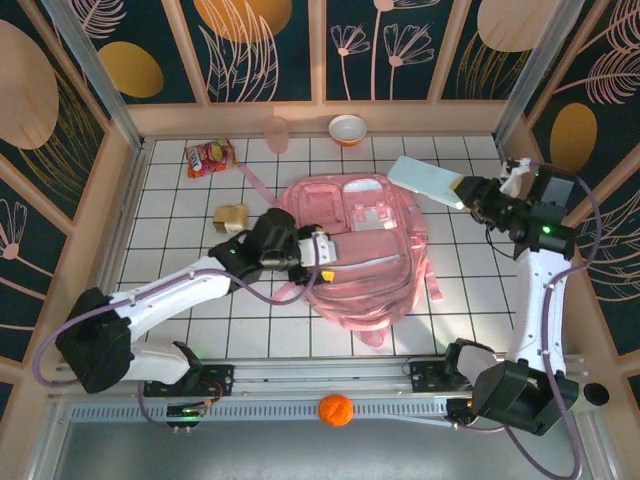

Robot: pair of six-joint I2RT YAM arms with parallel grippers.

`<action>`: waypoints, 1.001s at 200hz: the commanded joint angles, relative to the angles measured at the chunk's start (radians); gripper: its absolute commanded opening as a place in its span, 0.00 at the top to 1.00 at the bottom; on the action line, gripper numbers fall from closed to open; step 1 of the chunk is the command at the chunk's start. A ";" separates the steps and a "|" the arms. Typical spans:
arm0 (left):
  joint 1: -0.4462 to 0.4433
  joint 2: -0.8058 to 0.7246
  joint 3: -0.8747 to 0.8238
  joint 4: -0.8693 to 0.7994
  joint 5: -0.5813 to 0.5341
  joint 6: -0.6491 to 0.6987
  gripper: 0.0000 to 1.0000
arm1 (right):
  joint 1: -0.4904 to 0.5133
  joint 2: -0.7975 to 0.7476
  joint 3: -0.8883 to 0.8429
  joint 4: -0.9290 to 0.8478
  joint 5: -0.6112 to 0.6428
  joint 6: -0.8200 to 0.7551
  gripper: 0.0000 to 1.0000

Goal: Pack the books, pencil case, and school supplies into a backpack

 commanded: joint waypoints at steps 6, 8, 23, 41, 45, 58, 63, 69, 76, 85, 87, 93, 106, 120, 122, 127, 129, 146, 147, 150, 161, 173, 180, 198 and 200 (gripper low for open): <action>-0.098 0.073 0.036 0.117 -0.034 -0.062 0.19 | -0.014 -0.020 -0.033 -0.021 -0.054 0.004 0.87; -0.106 0.080 0.036 0.121 -0.038 -0.064 0.19 | -0.014 -0.021 -0.034 -0.020 -0.055 0.005 0.87; -0.141 0.135 0.045 0.149 -0.076 -0.076 0.19 | -0.014 -0.026 -0.045 -0.015 -0.058 0.013 0.87; -0.158 0.194 0.060 0.173 -0.144 -0.093 0.19 | -0.014 -0.032 -0.046 -0.016 -0.056 0.014 0.87; -0.158 0.203 0.060 0.181 -0.156 -0.096 0.19 | -0.014 -0.033 -0.045 -0.017 -0.056 0.014 0.87; -0.158 0.222 0.056 0.214 -0.200 -0.105 0.19 | -0.014 -0.039 -0.043 -0.022 -0.054 0.014 0.87; -0.158 0.228 0.052 0.225 -0.214 -0.102 0.19 | -0.014 -0.041 -0.041 -0.023 -0.053 0.014 0.87; -0.158 0.235 0.051 0.229 -0.222 -0.096 0.19 | -0.014 -0.043 -0.040 -0.024 -0.054 0.014 0.87; -0.158 0.247 0.055 0.231 -0.238 -0.093 0.20 | -0.014 -0.045 -0.042 -0.026 -0.054 0.012 0.87; -0.158 0.264 0.060 0.232 -0.259 -0.100 0.21 | -0.014 -0.046 -0.043 -0.026 -0.054 0.013 0.87; -0.158 0.268 0.062 0.231 -0.262 -0.102 0.21 | -0.014 -0.046 -0.043 -0.027 -0.055 0.014 0.87; -0.158 0.276 0.065 0.229 -0.272 -0.104 0.23 | -0.014 -0.046 -0.043 -0.029 -0.057 0.015 0.87; -0.159 0.288 0.061 0.245 -0.288 -0.122 0.32 | -0.014 -0.051 -0.043 -0.034 -0.059 0.013 0.87; -0.158 0.284 0.056 0.249 -0.277 -0.129 0.51 | -0.014 -0.058 -0.039 -0.044 -0.055 0.005 0.88; -0.157 0.283 0.055 0.251 -0.278 -0.132 0.56 | -0.014 -0.061 -0.037 -0.046 -0.053 0.002 0.88; -0.157 0.278 0.052 0.262 -0.283 -0.148 0.67 | -0.014 -0.064 -0.034 -0.055 -0.044 -0.005 0.88; -0.156 0.275 0.052 0.267 -0.287 -0.155 0.72 | -0.015 -0.066 -0.033 -0.058 -0.039 -0.009 0.88; -0.156 0.238 0.065 0.280 -0.297 -0.202 1.00 | -0.020 -0.085 -0.012 -0.108 0.051 -0.029 0.89; -0.156 0.235 0.066 0.280 -0.298 -0.205 1.00 | -0.021 -0.087 -0.012 -0.110 0.057 -0.029 0.89; -0.157 0.227 0.074 0.279 -0.300 -0.213 1.00 | -0.023 -0.091 -0.008 -0.116 0.072 -0.029 0.89; -0.155 0.205 0.112 0.264 -0.313 -0.248 1.00 | -0.027 -0.116 0.011 -0.137 0.156 -0.011 0.88; -0.143 0.192 0.159 0.245 -0.313 -0.297 1.00 | -0.028 -0.155 0.027 -0.143 0.250 0.025 0.88; -0.132 0.190 0.187 0.239 -0.299 -0.333 1.00 | -0.028 -0.179 0.035 -0.144 0.298 0.051 0.88; -0.105 0.196 0.251 0.232 -0.283 -0.406 1.00 | -0.029 -0.240 0.036 -0.134 0.395 0.133 0.88; -0.101 0.196 0.257 0.233 -0.283 -0.413 1.00 | -0.029 -0.246 0.035 -0.134 0.405 0.143 0.88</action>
